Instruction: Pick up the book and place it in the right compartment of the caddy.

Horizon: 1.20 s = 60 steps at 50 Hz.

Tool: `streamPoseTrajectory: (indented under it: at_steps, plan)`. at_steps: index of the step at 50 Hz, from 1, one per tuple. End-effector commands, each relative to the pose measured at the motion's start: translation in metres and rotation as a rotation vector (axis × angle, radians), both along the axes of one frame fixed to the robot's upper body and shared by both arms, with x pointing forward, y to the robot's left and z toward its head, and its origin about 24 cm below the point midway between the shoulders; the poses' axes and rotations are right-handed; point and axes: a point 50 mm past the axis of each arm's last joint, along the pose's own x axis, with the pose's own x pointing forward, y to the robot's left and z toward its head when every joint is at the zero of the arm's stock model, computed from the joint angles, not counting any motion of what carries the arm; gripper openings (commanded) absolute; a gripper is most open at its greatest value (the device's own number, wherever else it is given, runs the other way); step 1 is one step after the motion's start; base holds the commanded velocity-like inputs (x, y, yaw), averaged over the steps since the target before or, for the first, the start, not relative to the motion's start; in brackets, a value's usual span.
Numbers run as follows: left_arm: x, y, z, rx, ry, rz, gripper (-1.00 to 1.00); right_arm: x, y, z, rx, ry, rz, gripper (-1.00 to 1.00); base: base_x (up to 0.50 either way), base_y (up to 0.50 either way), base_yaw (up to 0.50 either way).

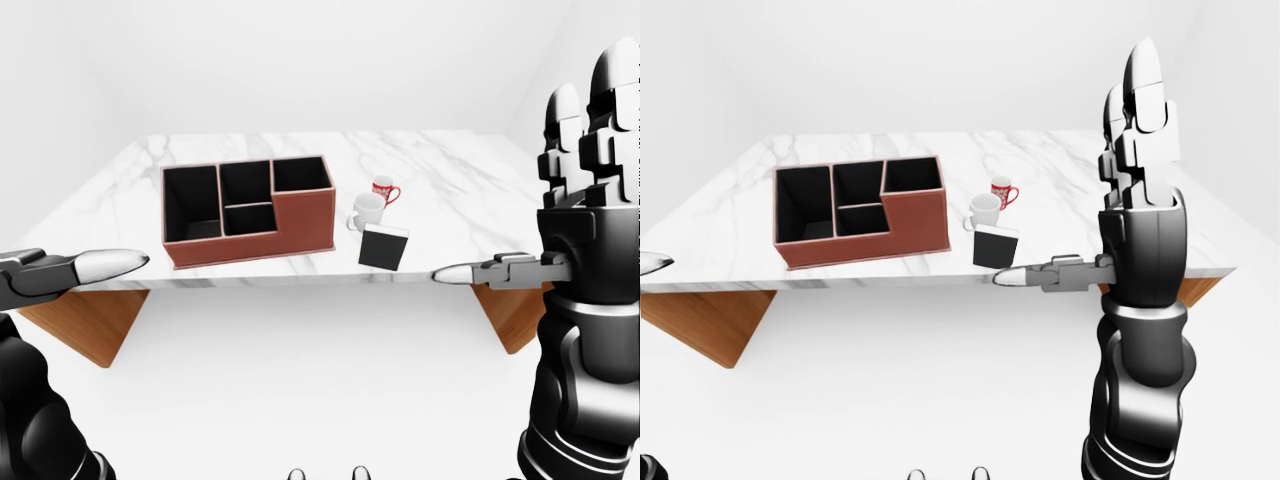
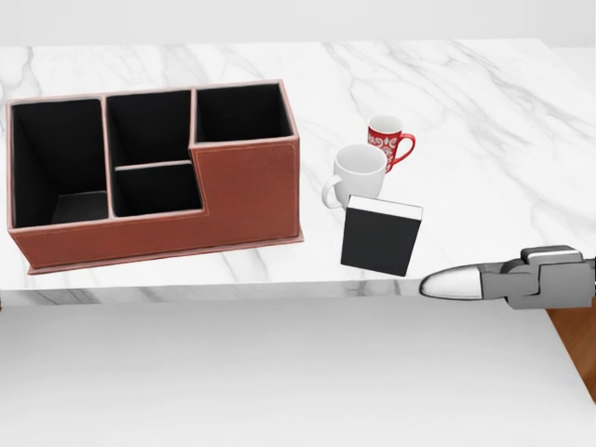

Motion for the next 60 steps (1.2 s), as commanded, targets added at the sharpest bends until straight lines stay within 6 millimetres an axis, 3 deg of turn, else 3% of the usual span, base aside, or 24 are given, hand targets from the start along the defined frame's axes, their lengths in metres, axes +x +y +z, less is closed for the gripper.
streamPoseTrajectory:
  at_steps: [1,42,60]
  plan:
    - [0.000,0.000,0.001,-0.005,-0.006,-0.003,1.00,0.001,0.002,0.000,-0.012,0.004,0.002,1.00,0.39,-0.05,0.00]
    - [-0.003,0.003,0.004,-0.007,-0.022,0.004,1.00,0.000,0.005,-0.006,-0.027,0.029,0.006,1.00,0.48,-0.05,0.00]
    - [-0.004,0.004,0.004,-0.008,-0.021,0.010,1.00,-0.008,0.010,-0.004,-0.067,0.018,0.016,1.00,0.13,-0.01,0.00]
